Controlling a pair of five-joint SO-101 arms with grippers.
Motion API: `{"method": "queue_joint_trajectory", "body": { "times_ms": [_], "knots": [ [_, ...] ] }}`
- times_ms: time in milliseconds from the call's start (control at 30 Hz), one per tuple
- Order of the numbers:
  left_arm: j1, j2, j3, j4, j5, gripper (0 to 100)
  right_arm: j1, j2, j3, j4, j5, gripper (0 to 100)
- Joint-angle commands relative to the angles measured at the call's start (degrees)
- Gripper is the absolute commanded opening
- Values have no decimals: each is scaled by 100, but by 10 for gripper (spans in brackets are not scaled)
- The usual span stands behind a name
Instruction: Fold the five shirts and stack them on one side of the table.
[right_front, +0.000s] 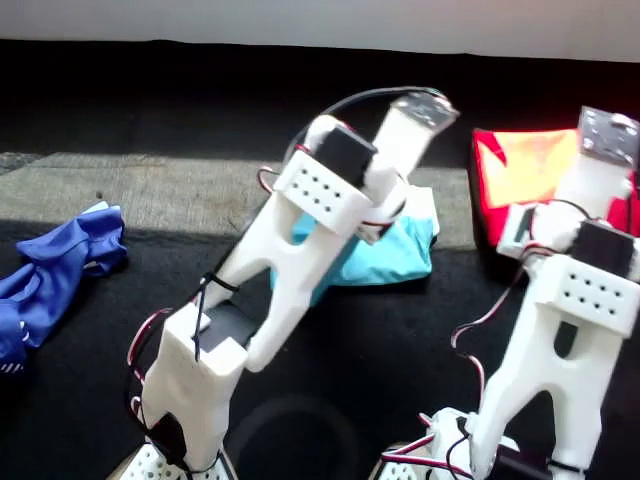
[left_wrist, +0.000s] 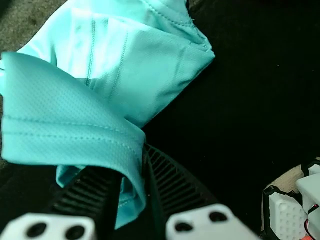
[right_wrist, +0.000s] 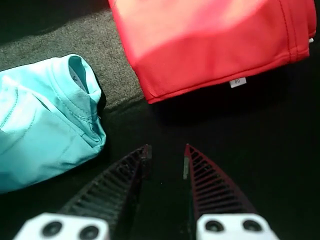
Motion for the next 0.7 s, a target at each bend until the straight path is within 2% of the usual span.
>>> {"method": "queue_joint_trajectory", "body": {
  "times_ms": [0, 133, 267, 467, 667],
  "knots": [
    [295, -268, -154, -448, 9, 9, 567, -356, -242, 532, 281, 111],
    [391, 127, -171, -941, 0, 9, 892, -813, 409, 637, 703, 111],
    [382, 620, -180, -1468, 0, 9, 1068, -1692, 1596, 277, 976, 111],
    [356, 1068, -180, -2233, -9, 9, 1059, -3213, 3565, -189, 1090, 111],
    [382, 1402, -180, -2602, -9, 10, 1051, -4189, 4919, -593, 1327, 111]
  ]
}}
